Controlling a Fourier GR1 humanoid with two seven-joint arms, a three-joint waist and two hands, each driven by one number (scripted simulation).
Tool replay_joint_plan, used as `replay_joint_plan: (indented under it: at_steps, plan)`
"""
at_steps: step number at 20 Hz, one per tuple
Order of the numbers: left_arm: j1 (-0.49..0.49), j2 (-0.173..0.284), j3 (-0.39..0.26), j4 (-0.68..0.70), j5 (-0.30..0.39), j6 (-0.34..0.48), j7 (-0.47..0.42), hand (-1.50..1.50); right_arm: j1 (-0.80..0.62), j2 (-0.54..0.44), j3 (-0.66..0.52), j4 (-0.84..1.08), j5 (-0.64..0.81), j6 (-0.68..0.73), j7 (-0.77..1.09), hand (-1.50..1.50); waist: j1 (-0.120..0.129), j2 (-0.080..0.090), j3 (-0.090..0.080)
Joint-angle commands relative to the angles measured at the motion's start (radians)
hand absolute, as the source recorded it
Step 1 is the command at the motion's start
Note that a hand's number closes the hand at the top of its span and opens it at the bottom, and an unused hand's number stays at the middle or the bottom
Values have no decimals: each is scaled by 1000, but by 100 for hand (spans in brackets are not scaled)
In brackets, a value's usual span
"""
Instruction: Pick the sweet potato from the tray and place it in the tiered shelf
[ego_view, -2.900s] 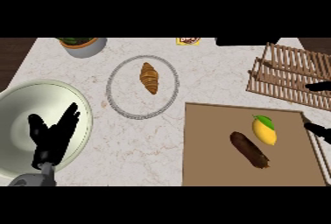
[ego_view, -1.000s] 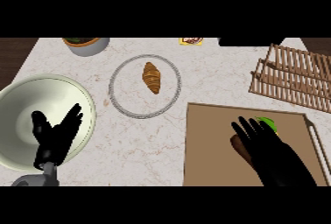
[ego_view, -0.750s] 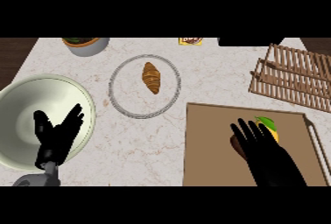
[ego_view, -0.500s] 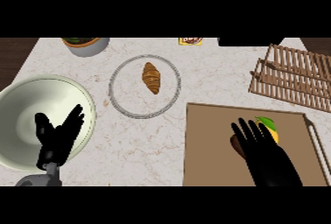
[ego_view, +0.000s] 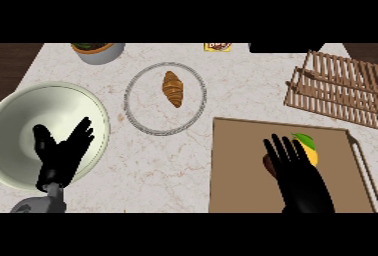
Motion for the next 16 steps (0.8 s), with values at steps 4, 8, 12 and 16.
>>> replay_joint_plan:
  at_steps: [4,8,12,16]
  plan:
    - [-74,-41,5,68,-30,15,15,0,-28,76,-21,139,115,-60,-26,-150,-2,2,-2]
    - [26,-31,11,40,-49,-30,-67,0,-67,76,-114,215,92,-107,-133,-150,2,2,-2]
    - [36,-45,5,-39,-43,-11,28,0,-48,64,-163,225,60,-138,-216,-150,1,1,-2]
    - [-34,-50,21,-1,-59,6,56,0,-34,94,-162,193,92,-126,-231,-150,-1,1,-2]
